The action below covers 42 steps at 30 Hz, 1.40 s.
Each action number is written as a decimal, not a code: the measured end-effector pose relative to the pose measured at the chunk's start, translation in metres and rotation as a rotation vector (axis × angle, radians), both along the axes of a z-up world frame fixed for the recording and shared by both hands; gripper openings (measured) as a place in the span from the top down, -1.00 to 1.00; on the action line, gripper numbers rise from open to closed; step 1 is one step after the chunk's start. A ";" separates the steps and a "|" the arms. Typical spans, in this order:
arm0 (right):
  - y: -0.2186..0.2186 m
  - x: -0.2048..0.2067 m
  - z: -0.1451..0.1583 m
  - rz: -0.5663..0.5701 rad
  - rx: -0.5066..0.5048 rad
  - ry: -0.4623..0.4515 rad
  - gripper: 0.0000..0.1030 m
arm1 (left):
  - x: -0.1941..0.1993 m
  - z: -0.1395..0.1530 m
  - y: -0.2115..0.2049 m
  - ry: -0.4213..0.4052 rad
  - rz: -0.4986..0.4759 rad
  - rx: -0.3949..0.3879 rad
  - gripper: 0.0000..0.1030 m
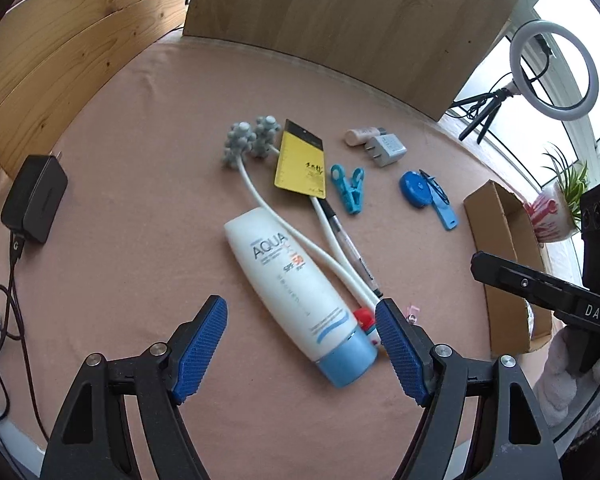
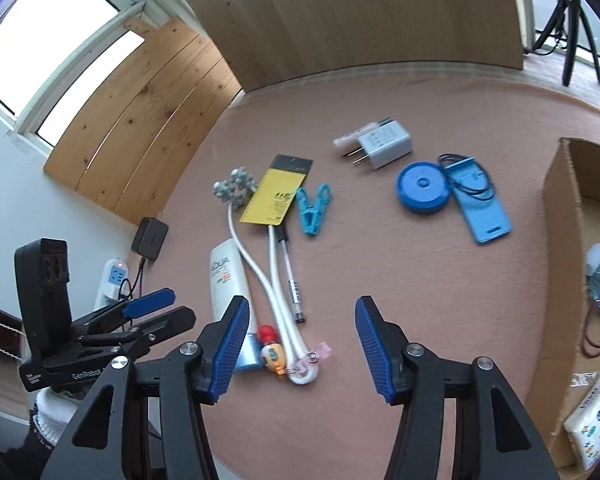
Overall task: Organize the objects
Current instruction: 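Withdraw both tools from the box back over the pile, then lower the right tool onto the blue clothespin clip and close it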
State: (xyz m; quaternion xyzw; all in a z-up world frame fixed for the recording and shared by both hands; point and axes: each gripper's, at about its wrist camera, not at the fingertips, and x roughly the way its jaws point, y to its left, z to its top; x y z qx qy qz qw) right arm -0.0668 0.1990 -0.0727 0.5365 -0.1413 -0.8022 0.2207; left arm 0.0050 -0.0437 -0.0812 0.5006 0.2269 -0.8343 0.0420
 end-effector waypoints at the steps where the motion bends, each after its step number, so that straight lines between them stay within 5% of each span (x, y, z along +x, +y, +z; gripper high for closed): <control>1: -0.006 -0.001 -0.002 0.010 0.006 -0.006 0.00 | 0.003 -0.003 0.000 -0.007 0.002 0.002 -0.54; 11: -0.030 -0.017 -0.020 0.012 0.093 -0.027 0.03 | 0.009 -0.009 0.004 0.004 -0.008 0.011 -0.54; 27: -0.073 -0.101 -0.043 -0.039 0.318 0.003 0.04 | -0.009 0.013 -0.006 0.054 -0.007 0.000 -0.52; 34: -0.074 -0.111 -0.057 -0.012 0.321 -0.036 0.57 | -0.019 0.018 -0.008 0.063 -0.021 -0.005 -0.52; 42: -0.044 -0.091 -0.056 -0.028 0.310 -0.046 0.57 | -0.051 0.011 0.019 0.060 -0.116 0.000 -0.20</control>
